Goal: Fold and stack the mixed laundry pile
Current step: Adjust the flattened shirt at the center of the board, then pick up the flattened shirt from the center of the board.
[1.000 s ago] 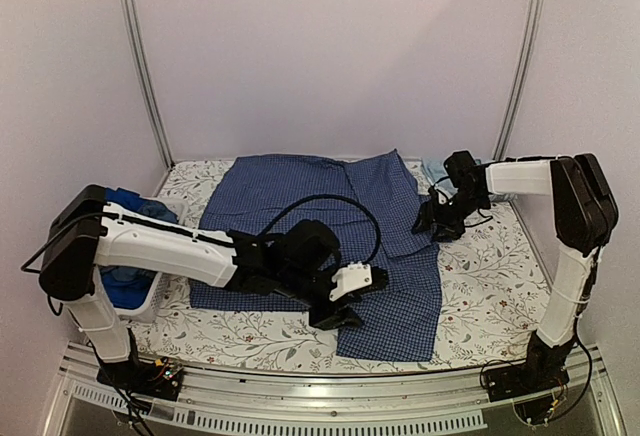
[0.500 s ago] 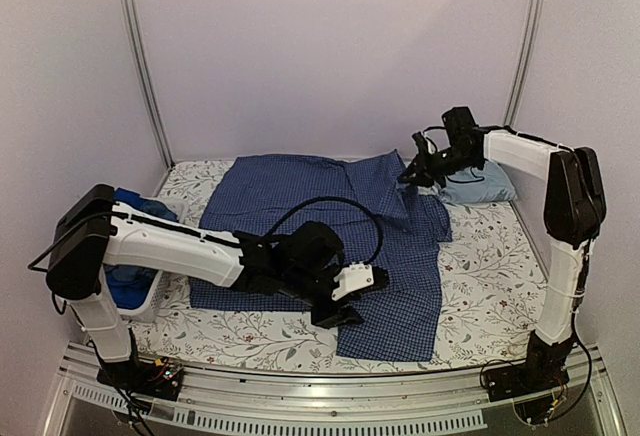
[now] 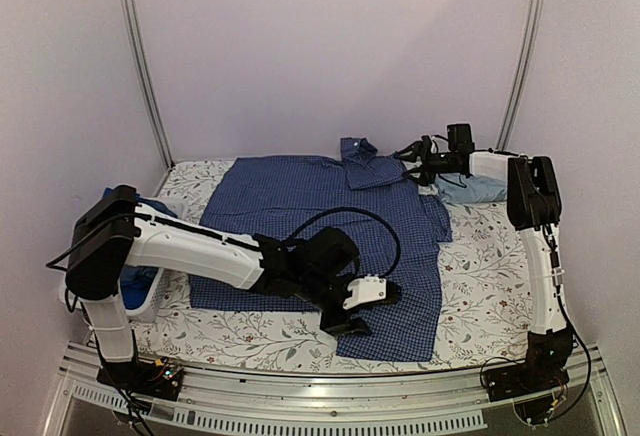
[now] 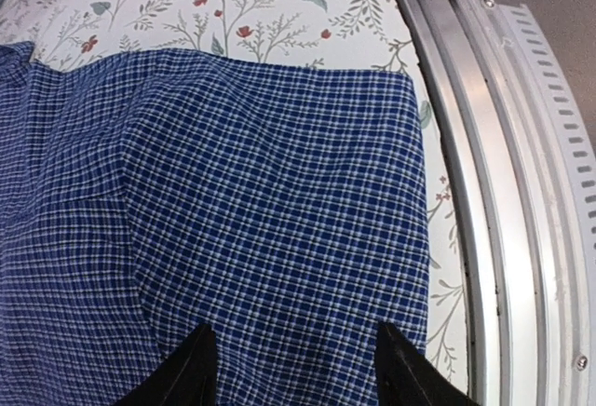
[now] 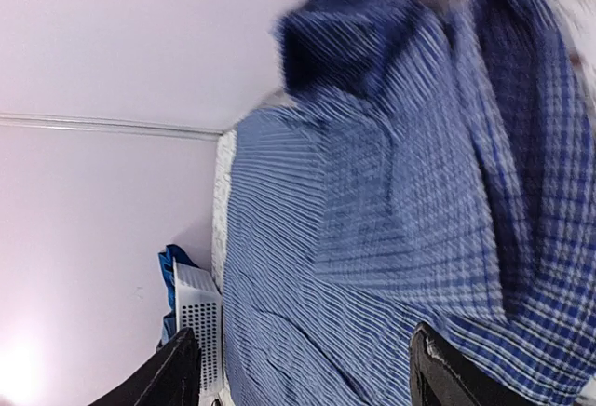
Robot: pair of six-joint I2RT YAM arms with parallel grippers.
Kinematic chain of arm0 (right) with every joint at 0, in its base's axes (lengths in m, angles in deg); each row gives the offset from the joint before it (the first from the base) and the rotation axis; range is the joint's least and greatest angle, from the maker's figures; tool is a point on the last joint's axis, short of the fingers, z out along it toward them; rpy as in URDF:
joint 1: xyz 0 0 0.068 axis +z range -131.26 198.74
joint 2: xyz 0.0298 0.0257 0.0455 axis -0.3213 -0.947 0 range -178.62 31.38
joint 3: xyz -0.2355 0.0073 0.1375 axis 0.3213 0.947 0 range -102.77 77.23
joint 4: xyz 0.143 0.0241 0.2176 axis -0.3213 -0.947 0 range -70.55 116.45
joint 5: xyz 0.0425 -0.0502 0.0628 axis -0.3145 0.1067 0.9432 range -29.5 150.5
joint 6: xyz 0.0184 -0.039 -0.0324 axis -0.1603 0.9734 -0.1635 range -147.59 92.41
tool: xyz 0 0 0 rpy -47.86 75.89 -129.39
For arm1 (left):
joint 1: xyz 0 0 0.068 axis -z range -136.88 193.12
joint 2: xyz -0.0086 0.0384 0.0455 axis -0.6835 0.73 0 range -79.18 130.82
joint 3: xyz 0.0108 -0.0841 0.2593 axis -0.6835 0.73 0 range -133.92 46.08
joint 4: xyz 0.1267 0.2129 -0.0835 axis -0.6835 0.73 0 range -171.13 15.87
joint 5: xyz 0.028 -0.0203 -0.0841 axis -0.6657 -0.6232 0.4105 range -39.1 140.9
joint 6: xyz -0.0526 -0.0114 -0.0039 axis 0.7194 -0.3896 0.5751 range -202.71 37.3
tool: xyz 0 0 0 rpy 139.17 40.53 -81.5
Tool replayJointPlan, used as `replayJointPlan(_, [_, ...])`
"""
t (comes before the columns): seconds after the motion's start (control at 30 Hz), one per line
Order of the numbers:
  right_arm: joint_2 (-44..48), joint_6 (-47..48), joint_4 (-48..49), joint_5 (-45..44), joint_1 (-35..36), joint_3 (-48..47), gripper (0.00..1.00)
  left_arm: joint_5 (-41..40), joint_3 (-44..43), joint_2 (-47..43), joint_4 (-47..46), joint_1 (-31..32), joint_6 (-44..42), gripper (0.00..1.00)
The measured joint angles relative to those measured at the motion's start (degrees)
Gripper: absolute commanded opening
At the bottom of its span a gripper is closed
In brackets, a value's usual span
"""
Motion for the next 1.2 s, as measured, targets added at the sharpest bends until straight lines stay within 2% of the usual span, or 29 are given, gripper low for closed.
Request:
replayJointPlan(0.17, [3.1, 4.0, -5.9, 0.0, 0.7, 11.6, 0.74, 3.0, 0.4, 0.3, 1.8, 1.2, -3.1, 0.56])
replayJointPlan(0.33, [16.0, 8.3, -7.9, 0.4, 1.0, 18.1, 0.74, 4.6, 2.8, 0.2, 2.8, 2.8, -6.6, 0.56])
replayJointPlan(0.43, [23.4, 11.0, -7.9, 0.6, 1.0, 19.3, 0.74, 4.7, 5.2, 0.0, 3.1, 4.0, -7.5, 0.52])
replayJointPlan(0.53, [28.4, 13.6, -8.1, 0.6, 1.0, 21.4, 0.74, 3.6, 5.6, 0.1, 3.1, 5.2, -7.5, 0.38])
replayJointPlan(0.6, [30.2, 15.0, -8.7, 0.5, 1.0, 23.5, 0.74, 1.9, 5.4, 0.4, 2.6, 5.4, -7.8, 0.23])
replayJointPlan(0.67, [31.1, 16.2, -9.6, 0.2, 1.0, 26.4, 0.74, -0.2, 5.0, 0.9, 2.4, 5.5, -7.9, 0.03])
replayJointPlan(0.7, [31.3, 16.6, -10.2, 0.0, 1.0, 27.6, 0.74, -0.7, 4.8, 0.9, 2.4, 5.5, -7.3, 0.0])
replayJointPlan(0.93, [32.9, 20.4, -16.7, -2.3, 0.9, 31.4, 0.74, -1.7, 4.0, -3.3, 0.2, 3.8, -6.1, 0.0])
replayJointPlan(1.07, [36.0, 22.5, -18.9, -2.5, 0.9, 31.4, 0.74, 0.3, 2.6, -8.0, -3.1, -2.0, -3.1, 0.0])
replayJointPlan(1.2, [37.9, 24.2, -20.9, -2.9, 0.6, 31.4, 0.75, 2.2, -0.7, -7.9, -5.6, -9.8, 1.6, 0.03])
